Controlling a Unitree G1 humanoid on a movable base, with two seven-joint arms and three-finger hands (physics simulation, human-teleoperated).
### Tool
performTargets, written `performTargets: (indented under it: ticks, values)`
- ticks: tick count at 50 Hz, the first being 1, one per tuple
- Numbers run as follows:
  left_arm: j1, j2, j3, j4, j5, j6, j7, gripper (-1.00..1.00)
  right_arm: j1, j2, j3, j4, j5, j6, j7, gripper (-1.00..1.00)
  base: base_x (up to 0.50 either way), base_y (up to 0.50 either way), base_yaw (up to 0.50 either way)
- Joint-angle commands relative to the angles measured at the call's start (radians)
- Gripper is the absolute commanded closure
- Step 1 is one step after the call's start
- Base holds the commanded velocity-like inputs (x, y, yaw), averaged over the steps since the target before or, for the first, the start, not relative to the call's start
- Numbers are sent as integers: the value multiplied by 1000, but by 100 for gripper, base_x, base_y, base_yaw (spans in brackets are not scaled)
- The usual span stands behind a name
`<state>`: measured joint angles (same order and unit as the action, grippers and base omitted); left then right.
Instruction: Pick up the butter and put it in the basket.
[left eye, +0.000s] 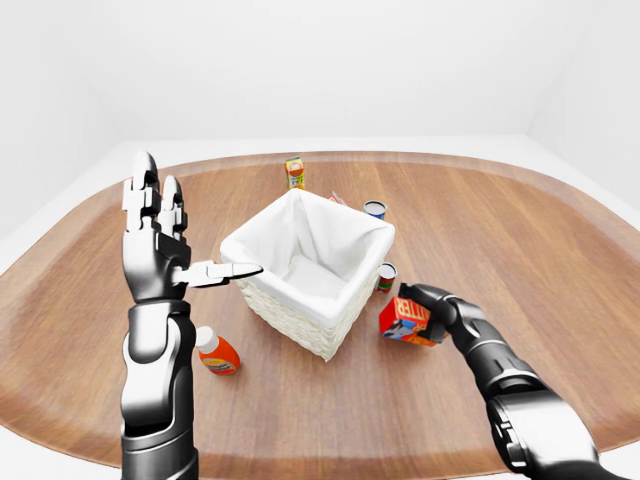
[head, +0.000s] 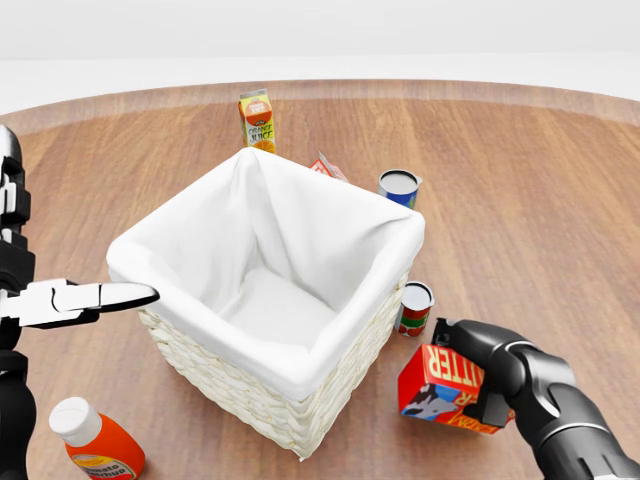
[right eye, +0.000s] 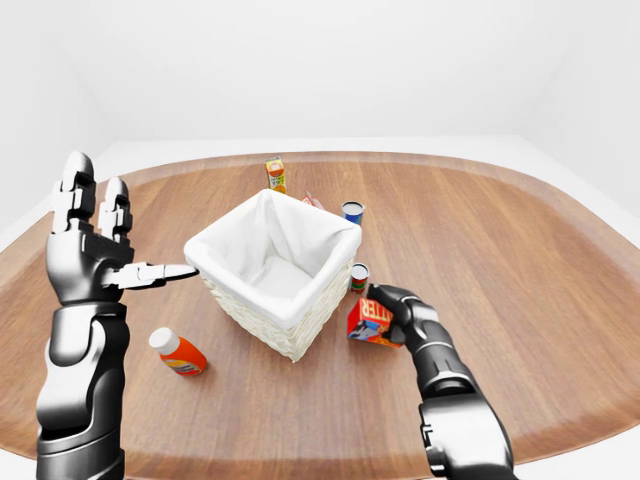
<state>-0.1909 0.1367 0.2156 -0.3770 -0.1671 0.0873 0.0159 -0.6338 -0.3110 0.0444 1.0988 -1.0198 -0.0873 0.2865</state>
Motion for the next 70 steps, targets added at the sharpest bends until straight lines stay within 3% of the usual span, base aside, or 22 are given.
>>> performTargets:
  ticks: [1, 8, 20, 37, 43, 47, 59, 70]
  values:
    - [-5, 5, 1, -2, -1, 0, 0, -100, 85, -31, -110, -235, 294, 0, 137, 100, 0, 0, 0]
    - [-10, 8, 6, -6, -4, 0, 0, -100, 191, -91, -177, -387, 466, 0, 253, 100, 0, 0, 0]
    - [-6, 6, 7, -20, -6, 0, 1, -100, 246, -143, -252, -572, 586, 0, 371, 100, 0, 0, 0]
    - [-8, 8, 8, -23, -8, 0, 0, -100, 57, -119, -258, -852, 747, 0, 371, 100, 0, 0, 0]
    - [-7, 9, 11, -24, -10, 0, -1, -100, -6, -106, -239, -934, 773, 69, 373, 100, 0, 0, 0]
    - [-10, 11, 12, -25, -10, 0, -1, -100, -35, -106, -231, -953, 779, 72, 384, 100, 0, 0, 0]
    - [-11, 14, 14, -29, -9, 0, -2, -100, -133, -82, -205, -1072, 797, 175, 411, 100, 0, 0, 0]
    - [-11, 13, 13, -28, -7, 0, -3, -100, -189, -18, -169, -1061, 815, 175, 378, 100, 0, 0, 0]
